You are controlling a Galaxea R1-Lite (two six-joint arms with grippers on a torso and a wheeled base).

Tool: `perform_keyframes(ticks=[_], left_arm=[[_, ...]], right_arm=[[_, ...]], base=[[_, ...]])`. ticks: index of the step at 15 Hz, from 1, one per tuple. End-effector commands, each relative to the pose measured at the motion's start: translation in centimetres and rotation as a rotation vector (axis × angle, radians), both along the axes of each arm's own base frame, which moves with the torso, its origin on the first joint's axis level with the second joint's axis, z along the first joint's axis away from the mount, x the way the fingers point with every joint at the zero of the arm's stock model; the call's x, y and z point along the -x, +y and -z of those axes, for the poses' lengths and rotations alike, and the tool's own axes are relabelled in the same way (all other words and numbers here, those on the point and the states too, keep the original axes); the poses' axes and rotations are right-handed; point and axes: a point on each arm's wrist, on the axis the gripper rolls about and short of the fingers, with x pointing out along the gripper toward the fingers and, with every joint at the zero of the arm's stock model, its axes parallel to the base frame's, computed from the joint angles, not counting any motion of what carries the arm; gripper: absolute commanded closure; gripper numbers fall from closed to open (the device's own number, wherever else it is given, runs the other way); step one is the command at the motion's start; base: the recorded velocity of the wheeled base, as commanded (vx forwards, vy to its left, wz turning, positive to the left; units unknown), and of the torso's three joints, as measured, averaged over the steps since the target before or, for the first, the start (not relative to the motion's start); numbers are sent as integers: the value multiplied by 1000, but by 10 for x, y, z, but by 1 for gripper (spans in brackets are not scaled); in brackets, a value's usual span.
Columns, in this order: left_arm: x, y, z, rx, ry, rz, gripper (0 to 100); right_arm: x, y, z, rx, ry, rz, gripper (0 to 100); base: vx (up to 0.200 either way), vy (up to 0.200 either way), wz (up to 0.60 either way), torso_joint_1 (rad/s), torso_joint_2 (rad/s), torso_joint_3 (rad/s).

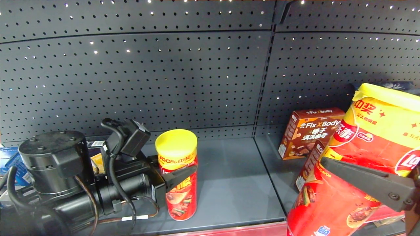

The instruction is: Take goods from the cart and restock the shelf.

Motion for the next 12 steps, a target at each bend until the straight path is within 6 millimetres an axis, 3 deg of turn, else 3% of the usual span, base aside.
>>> perform_keyframes(ticks=[1, 9, 10, 12], left_arm=[[-3, -1, 5, -10, 17, 0, 100], [-2, -3, 13, -25, 43, 13, 100], [0, -2, 15, -30, 51, 13, 0], [2, -2, 17, -36, 56, 16, 0]], right_arm=[[0, 0, 0, 1, 1, -1, 100], [0, 1, 1, 1, 4, -1, 100], [0, 0, 1, -1, 5, -1, 100], [0, 0, 0, -12, 13, 0, 100]], base=[[0, 0, 0, 0, 0, 0], [0, 0, 0, 0, 0, 0], [0, 0, 0, 0, 0, 0], [0, 0, 0, 0, 0, 0]])
